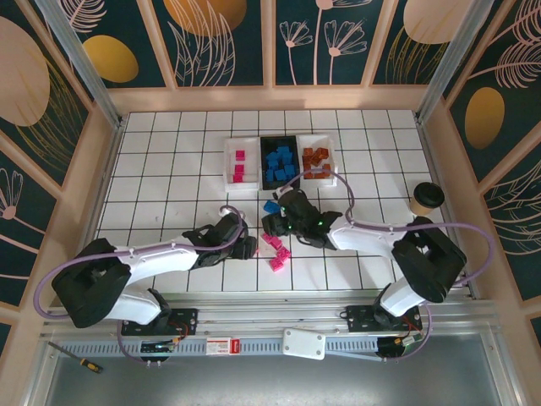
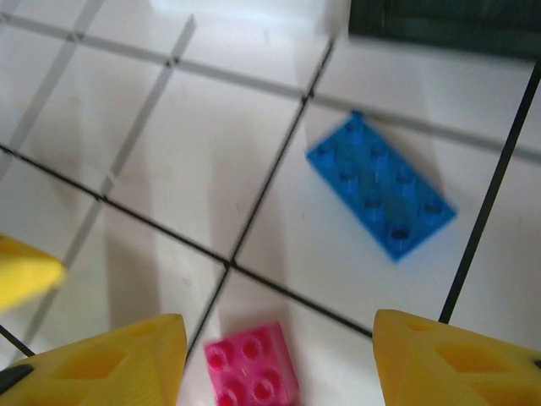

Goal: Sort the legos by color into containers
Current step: Move the lego to the bottom-center of the table, then pick up the lego from the bottom-center of the table.

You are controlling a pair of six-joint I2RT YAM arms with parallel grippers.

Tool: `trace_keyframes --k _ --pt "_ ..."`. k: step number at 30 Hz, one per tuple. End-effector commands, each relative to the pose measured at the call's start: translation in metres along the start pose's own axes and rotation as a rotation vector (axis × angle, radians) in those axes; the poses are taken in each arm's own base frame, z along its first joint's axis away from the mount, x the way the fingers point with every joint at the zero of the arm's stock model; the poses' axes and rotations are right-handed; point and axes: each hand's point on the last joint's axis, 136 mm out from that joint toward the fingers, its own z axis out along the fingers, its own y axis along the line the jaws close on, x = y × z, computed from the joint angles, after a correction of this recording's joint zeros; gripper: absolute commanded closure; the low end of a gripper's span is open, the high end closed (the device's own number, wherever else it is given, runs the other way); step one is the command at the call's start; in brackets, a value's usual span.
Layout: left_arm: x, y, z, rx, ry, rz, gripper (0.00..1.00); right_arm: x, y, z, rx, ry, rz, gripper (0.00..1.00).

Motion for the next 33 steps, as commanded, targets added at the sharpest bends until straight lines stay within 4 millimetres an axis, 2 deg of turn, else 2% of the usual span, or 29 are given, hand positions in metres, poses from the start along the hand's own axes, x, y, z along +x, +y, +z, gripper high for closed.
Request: trace_keyframes --k 1,9,16,18,21,26,28,33 --pt "0.006 0.02 -0.005 -0.057 0.014 -0.017 0.23 0.028 -0.003 0.006 0.019 0.075 -0.023 0.42" --pt "-0.003 0.016 -0.008 -0.033 -0.012 -0.033 0.21 0.059 0.006 0.009 -0.013 0.155 -0.064 0.48" --pt "-0.028 0.0 -0.025 0.023 -0.067 -0.04 0.14 0.065 0.013 0.015 -0.053 0.176 -0.066 0.6" --pt "-0.035 -0.003 -0.031 0.03 -0.085 -0.042 0.11 0.065 0.013 0.014 -0.053 0.174 -0.063 0.59" --pt "-0.043 -0.006 -0.039 0.045 -0.114 -0.046 0.07 0.065 0.012 0.01 -0.052 0.169 -0.06 0.51" --pt "-0.05 -0.007 -0.045 0.046 -0.133 -0.047 0.03 0.074 0.01 0.012 -0.05 0.199 -0.062 0.5" --pt "-0.051 -0.008 -0.047 0.054 -0.14 -0.053 0.02 0.077 0.007 0.013 -0.043 0.203 -0.061 0.53" --pt "-0.053 -0.007 -0.056 0.068 -0.174 -0.063 0.01 0.062 0.009 0.005 -0.043 0.15 -0.067 0.75"
